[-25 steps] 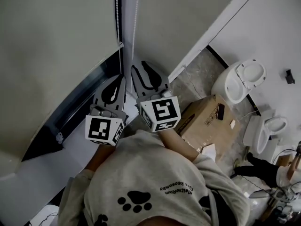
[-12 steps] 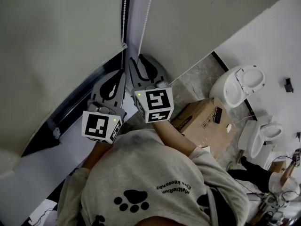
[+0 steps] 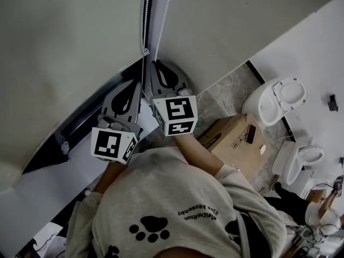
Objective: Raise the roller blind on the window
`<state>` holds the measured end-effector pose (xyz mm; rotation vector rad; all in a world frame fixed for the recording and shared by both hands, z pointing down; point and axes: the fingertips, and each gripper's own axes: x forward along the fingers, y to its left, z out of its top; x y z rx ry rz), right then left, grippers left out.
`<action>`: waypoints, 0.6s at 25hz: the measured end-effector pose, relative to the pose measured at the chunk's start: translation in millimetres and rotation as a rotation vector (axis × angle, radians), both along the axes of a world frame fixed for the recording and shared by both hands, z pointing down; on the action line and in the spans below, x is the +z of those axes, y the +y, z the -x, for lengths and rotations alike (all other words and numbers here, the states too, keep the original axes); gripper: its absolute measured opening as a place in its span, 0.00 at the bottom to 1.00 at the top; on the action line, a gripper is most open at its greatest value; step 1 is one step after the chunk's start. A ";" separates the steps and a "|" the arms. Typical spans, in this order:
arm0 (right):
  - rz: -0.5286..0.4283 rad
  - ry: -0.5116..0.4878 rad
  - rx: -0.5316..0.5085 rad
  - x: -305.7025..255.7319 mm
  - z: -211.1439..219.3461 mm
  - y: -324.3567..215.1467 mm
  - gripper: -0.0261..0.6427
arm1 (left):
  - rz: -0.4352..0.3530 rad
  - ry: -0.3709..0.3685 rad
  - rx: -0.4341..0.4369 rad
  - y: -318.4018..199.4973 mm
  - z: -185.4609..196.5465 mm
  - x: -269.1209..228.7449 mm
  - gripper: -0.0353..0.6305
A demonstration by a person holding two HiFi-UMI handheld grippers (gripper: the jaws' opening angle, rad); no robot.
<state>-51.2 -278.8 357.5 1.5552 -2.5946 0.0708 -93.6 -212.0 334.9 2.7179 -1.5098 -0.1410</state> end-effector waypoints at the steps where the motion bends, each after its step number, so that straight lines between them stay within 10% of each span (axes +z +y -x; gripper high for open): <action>1: -0.002 0.000 -0.004 -1.2 0.4 -0.3 0.08 | -0.001 0.001 -0.003 0.7 0.5 -0.3 0.06; 7: 0.007 -0.002 -0.022 -2.2 9.5 -2.7 0.19 | -0.012 0.005 -0.012 9.9 3.9 -2.5 0.06; 15: 0.003 -0.018 -0.041 -4.1 10.6 3.4 0.06 | -0.009 0.001 -0.036 16.9 10.6 -2.7 0.06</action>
